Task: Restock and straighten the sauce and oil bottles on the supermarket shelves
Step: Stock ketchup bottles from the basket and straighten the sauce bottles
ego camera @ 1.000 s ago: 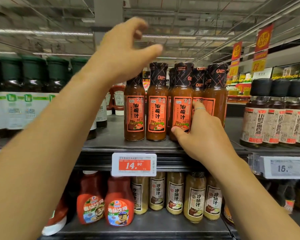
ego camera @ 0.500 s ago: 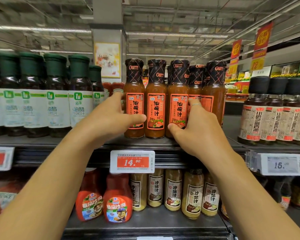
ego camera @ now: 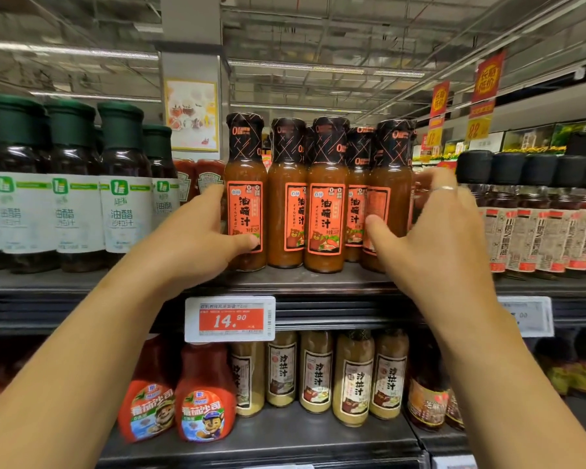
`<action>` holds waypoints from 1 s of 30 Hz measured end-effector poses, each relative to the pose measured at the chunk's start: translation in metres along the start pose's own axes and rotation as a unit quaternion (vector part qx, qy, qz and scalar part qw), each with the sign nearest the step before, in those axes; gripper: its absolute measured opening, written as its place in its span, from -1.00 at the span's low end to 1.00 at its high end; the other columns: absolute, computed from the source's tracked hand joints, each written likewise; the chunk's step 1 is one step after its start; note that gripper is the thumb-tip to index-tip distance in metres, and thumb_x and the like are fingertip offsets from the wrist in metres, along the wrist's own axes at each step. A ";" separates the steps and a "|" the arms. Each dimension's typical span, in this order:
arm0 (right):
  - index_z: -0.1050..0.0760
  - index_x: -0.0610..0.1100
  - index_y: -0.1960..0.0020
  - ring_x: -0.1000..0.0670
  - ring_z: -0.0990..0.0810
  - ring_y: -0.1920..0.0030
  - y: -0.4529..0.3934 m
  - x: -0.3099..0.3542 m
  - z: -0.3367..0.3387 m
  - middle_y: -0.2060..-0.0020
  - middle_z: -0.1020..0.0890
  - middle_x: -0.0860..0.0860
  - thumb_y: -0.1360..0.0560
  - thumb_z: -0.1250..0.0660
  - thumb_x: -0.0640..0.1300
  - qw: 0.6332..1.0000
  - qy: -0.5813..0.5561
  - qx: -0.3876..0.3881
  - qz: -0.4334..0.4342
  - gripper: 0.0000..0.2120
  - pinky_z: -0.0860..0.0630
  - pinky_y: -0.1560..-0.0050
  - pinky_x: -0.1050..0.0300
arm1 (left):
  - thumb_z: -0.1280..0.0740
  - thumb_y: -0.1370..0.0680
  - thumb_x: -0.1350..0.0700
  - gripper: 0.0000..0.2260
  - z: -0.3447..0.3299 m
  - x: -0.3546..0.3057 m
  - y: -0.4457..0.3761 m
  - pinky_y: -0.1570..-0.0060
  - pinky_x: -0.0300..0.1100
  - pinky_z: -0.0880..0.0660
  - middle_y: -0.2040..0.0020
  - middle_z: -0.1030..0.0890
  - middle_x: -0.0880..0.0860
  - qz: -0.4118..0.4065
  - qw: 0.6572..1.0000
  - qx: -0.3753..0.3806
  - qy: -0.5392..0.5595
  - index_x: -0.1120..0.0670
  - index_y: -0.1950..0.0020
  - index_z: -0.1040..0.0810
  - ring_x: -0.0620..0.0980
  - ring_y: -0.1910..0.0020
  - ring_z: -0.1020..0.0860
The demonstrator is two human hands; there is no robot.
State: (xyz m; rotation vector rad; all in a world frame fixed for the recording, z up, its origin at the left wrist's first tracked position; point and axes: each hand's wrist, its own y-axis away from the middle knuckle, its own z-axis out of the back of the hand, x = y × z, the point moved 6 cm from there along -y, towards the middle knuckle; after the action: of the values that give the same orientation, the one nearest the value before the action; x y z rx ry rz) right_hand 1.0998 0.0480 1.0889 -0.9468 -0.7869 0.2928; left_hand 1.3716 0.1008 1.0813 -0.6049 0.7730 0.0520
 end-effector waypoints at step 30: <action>-0.29 -0.10 -0.43 -0.08 -0.62 0.11 0.008 0.059 -0.028 0.14 -0.57 0.05 -0.41 -0.44 0.35 0.994 0.051 0.077 0.053 -0.21 -0.47 0.29 0.14 | -0.28 -0.46 -0.44 -0.40 0.025 -0.109 -0.112 -0.05 -0.11 -0.44 -0.10 -0.61 -0.13 -0.207 0.928 0.079 -0.299 -0.07 -0.31 -0.59 -0.09 -0.07 -0.55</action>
State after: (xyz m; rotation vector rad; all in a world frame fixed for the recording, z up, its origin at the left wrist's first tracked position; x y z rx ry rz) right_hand 1.1619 0.0676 1.1009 -0.8523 -0.6119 0.3898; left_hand 1.3377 0.0398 1.2239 -0.5467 0.0466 -0.2074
